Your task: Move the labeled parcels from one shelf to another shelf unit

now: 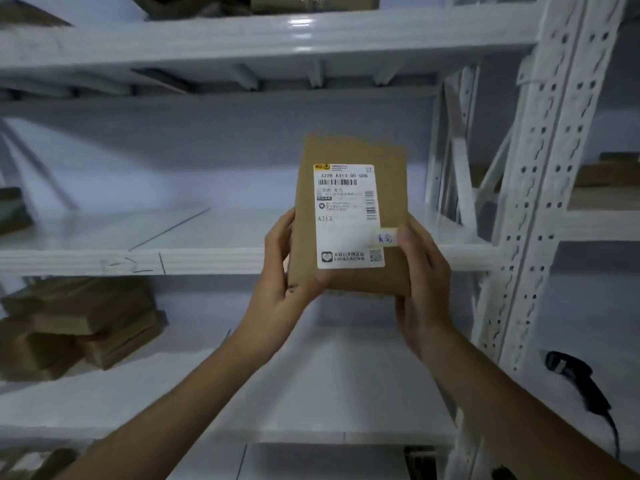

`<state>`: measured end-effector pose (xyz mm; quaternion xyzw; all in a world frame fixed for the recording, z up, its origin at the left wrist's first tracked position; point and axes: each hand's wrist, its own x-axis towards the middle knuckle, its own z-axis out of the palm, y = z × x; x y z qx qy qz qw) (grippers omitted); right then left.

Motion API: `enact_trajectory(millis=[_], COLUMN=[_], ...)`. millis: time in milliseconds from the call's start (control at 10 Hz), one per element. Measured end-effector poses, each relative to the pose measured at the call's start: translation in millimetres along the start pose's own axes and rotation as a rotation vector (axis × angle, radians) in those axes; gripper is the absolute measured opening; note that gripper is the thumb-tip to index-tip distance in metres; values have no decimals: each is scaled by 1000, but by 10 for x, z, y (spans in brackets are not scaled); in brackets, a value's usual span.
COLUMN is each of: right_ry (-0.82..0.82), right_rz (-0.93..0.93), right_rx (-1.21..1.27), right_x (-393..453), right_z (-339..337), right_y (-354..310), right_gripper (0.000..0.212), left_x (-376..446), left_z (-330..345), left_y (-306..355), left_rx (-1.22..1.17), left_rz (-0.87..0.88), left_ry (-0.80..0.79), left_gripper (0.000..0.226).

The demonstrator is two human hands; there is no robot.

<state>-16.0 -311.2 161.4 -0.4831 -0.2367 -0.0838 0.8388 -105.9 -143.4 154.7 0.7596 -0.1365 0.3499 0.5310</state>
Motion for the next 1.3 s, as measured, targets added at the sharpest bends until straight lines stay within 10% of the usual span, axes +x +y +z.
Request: enact_trajectory(millis=[700, 1200, 1300], right_ry=[-255, -117, -158], right_rz=[-1, 58, 113], right_rx=[-174, -612, -585], right_x=[4, 269, 323], right_z=[3836, 4022, 3889], right_y=[1248, 1835, 1800], right_gripper=[45, 12, 45], left_x=[558, 1087, 1038], left_z=[-3753, -3999, -3972], left_y=[-687, -1355, -1311], left_rx=[-119, 174, 217], left_rz=[-202, -538, -496], left_ry=[305, 279, 379], left_gripper=[70, 65, 85])
